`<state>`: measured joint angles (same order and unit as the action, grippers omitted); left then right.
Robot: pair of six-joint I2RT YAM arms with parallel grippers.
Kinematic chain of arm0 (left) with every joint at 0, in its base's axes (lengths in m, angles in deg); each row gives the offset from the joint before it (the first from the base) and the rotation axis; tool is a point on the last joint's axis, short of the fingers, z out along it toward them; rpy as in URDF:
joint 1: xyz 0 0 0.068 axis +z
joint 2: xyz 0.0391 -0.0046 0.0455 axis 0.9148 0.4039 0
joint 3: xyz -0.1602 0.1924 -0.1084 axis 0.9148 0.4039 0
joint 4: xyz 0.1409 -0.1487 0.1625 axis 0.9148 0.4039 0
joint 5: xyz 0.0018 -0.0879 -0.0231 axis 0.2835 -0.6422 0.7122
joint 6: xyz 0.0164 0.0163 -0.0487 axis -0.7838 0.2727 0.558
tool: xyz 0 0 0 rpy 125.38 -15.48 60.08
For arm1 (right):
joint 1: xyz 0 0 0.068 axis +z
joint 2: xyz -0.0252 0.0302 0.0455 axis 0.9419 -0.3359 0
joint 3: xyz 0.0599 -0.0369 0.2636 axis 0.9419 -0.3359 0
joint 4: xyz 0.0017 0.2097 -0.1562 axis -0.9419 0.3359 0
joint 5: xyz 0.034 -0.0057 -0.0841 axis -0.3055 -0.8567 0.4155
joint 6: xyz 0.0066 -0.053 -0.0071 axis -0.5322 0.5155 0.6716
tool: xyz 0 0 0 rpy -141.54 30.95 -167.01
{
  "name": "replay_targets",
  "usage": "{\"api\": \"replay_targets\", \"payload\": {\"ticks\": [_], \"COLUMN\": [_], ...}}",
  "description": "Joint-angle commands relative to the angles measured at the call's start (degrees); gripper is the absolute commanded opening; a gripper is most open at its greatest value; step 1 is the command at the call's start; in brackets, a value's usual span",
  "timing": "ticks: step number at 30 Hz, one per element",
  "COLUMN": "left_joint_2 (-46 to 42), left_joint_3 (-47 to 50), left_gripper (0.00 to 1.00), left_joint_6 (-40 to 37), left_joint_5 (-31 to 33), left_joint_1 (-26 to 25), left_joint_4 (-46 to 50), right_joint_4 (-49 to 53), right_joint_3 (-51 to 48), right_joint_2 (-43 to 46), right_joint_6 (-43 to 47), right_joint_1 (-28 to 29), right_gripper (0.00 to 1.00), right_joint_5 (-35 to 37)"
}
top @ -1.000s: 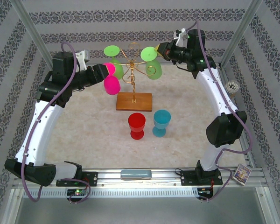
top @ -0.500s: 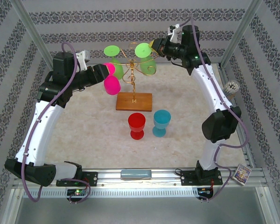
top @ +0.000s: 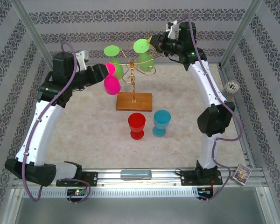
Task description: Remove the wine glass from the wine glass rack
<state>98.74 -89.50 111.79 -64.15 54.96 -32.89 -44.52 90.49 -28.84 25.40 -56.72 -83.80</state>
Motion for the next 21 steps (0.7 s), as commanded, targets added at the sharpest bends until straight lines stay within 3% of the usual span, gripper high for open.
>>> {"api": "replay_targets", "payload": {"ticks": [1,21], "left_joint_2": [-1.44,-1.74], "left_joint_3": [0.39,0.31], "left_gripper": [0.53,0.53], "left_joint_6": [0.54,-0.73], "left_joint_5": [-0.85,-1.48], "left_joint_1": [0.69,0.81], "left_joint_4": [-2.28,0.01], "right_joint_4": [-0.15,-0.58], "right_joint_3": [2.97,2.81], "right_joint_2": [-0.78,-0.44], "right_joint_6": [-0.75,-1.34], "right_joint_1": [-0.18,-6.02], "right_gripper": [0.0,0.0], "right_joint_5": [0.99,3.21]}}
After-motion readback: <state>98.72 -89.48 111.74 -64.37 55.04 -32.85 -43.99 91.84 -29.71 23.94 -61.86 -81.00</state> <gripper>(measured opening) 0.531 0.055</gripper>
